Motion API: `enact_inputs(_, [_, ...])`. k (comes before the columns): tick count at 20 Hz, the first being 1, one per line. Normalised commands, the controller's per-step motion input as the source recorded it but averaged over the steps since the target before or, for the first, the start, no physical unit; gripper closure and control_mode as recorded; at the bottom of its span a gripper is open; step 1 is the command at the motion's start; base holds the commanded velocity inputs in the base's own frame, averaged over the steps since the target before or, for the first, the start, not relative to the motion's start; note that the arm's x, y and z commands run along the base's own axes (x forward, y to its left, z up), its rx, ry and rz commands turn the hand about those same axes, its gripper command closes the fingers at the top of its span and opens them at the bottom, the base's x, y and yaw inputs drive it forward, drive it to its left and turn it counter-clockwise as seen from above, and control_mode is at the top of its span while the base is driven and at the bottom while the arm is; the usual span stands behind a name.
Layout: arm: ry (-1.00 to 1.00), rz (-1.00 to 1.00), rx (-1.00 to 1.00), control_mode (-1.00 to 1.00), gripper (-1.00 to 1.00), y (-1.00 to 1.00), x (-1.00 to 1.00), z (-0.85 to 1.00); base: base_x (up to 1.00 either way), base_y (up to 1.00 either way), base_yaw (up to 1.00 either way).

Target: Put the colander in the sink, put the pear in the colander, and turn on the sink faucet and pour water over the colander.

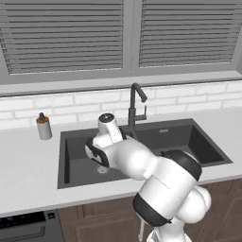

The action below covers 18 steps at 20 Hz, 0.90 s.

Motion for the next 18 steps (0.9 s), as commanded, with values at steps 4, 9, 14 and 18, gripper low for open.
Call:
enact_inputs(4, [0.05,-0.22,0.0,-1.0,1.0,0.14,0.07,-0.39,0.0,0.0,0.0])
enact_inputs(9, [-0.04,-0.1,0.0,-1.0,1.0,0.66,0.08,-0.41,0.0,0.0,0.0])
enact_inputs(14, [-0.07,0.0,0.0,-1.0,1.0,0.74,0.07,-0.29,0.0,0.0,0.0])
enact_inputs(18, [-0.16,0.0,0.0,-1.0,1.0,0.11,0.01,-0.26,0.0,0.0,0.0])
